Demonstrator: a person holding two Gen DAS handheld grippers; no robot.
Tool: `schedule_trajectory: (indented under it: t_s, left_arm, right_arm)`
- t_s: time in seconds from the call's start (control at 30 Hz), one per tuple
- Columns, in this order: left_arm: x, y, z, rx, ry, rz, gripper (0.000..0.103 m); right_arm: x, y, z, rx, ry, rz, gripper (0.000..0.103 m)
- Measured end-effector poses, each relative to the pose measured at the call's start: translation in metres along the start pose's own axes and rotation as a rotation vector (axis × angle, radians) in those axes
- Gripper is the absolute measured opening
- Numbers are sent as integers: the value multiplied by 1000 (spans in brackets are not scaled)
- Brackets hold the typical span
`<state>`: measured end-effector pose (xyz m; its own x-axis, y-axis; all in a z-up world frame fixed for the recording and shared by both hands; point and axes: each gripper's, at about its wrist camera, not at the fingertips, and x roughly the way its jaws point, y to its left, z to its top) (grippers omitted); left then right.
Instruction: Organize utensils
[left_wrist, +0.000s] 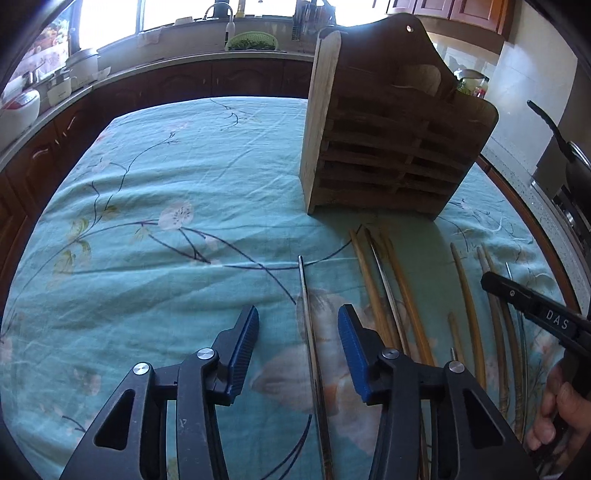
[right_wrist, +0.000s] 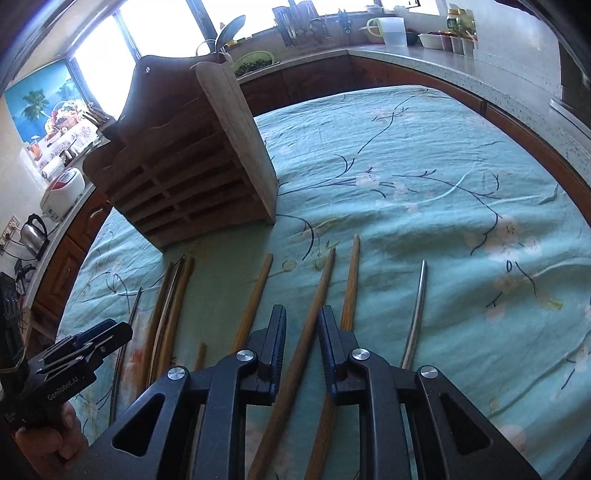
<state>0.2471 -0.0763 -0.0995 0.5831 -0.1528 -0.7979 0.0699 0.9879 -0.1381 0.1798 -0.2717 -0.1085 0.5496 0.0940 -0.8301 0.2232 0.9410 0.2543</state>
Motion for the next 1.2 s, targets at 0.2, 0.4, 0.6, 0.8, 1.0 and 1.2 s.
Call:
schedule_trajectory:
  t_s: [0.2, 0.4, 0.6, 0.8, 1.0, 1.2]
  left_arm:
    - [16, -17, 10, 76, -16, 66, 31]
    - [17, -17, 12, 71, -15, 19, 4]
    - [2, 2, 11, -11, -10, -80, 2]
    - [-41, 20, 12, -87, -72, -173, 2]
    - [-90, 28, 9, -100, -149, -225, 2]
    - [-136, 36, -1, -109, -217, -263, 2]
  right_arm:
    - [20, 12, 20, -88, 11, -45, 16]
    - [20, 17, 20, -121, -1, -84, 7]
    - [-10, 17, 18, -56, -62, 6, 5]
    - [-52, 24, 23, -59, -144, 67, 4]
    - [-88, 28, 26, -58, -214, 107, 4]
    - [-129, 34, 29, -74, -303, 134, 4]
